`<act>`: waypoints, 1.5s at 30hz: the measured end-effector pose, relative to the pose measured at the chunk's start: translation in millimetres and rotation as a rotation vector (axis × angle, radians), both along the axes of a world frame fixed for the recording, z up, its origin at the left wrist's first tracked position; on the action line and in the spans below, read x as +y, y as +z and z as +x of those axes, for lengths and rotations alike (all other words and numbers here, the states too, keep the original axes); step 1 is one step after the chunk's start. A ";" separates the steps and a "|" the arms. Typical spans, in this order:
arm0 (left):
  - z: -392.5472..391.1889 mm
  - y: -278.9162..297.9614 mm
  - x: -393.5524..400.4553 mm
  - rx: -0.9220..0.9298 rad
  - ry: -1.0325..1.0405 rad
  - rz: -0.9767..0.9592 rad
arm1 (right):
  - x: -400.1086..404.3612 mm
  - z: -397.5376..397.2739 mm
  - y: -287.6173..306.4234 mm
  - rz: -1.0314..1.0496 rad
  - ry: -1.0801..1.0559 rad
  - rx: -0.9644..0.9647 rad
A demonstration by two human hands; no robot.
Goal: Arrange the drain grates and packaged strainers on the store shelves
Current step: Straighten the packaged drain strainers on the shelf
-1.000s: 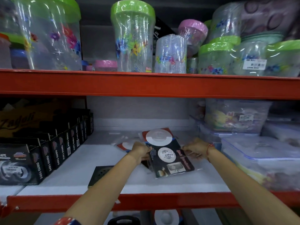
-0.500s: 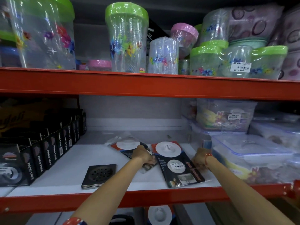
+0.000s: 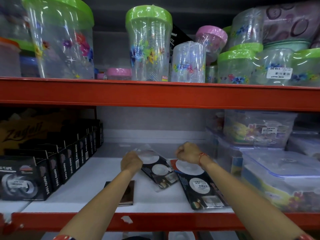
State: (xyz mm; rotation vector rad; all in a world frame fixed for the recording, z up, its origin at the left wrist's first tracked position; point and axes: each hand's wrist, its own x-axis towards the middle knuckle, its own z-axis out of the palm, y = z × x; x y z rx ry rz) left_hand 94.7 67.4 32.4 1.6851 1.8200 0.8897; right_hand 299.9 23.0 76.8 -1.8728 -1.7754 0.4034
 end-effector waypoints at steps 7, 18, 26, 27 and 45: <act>1.0 -6.0 18.5 -0.526 -0.058 -0.316 | 51.2 -35.5 -24.3 -0.169 0.028 0.019; -39.0 -8.7 68.3 -0.500 0.042 -0.277 | 90.5 -23.2 -41.4 -0.232 -0.066 0.070; -47.1 -7.1 62.8 -0.685 0.006 -0.276 | 95.6 -42.1 -44.1 -0.294 -0.030 0.527; -47.8 -3.5 60.8 -0.680 -0.009 -0.268 | 95.0 -40.3 -41.8 -0.284 -0.040 0.584; 49.7 7.7 -13.6 -0.573 -0.366 -0.280 | -28.7 72.0 -26.6 -0.282 -0.271 0.657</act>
